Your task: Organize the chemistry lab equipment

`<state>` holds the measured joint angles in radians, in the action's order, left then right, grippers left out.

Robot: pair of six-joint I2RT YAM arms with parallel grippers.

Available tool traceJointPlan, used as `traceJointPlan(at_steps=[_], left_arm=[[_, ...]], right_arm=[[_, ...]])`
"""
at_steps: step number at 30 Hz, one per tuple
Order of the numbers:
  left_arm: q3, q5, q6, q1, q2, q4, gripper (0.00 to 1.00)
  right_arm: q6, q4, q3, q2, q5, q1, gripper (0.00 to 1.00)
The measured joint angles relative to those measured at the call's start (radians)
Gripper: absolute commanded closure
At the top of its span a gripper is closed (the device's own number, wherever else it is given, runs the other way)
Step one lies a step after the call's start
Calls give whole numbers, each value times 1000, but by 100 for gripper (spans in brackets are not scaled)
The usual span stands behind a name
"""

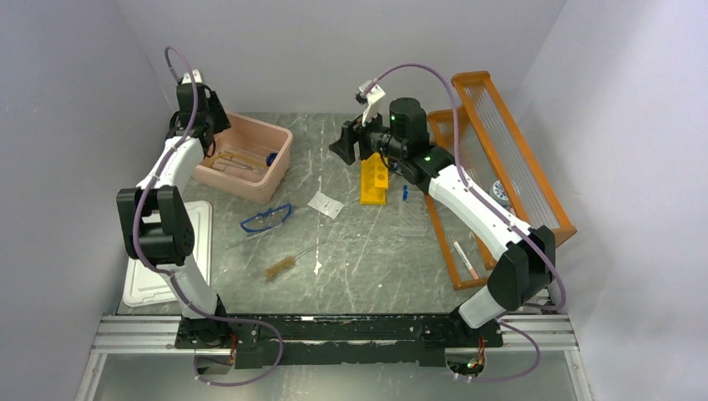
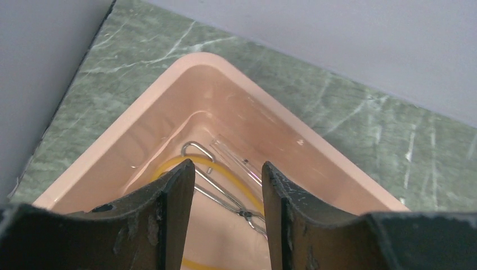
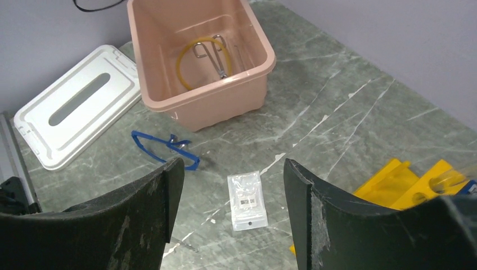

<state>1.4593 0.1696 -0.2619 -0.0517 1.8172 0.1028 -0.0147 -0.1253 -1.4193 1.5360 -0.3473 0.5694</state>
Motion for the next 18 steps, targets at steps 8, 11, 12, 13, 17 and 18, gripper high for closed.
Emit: traceJointPlan(at_steps=[8, 11, 12, 13, 17, 18], left_arm=[[-5, -135, 21, 15, -175, 103, 42], [-38, -167, 20, 43, -282, 140, 42], [-52, -177, 19, 59, -317, 153, 42], [-68, -186, 18, 76, -346, 166, 42], [-167, -231, 10, 134, -435, 224, 42], [-204, -241, 7, 143, -454, 239, 42]], right_arm=[[-85, 38, 44, 61, 48, 59, 33], [-105, 57, 68, 95, 64, 114, 33], [-110, 60, 73, 110, 71, 131, 33], [-116, 61, 77, 128, 76, 150, 33], [-117, 76, 128, 185, 99, 213, 33], [-104, 76, 151, 195, 100, 226, 33]])
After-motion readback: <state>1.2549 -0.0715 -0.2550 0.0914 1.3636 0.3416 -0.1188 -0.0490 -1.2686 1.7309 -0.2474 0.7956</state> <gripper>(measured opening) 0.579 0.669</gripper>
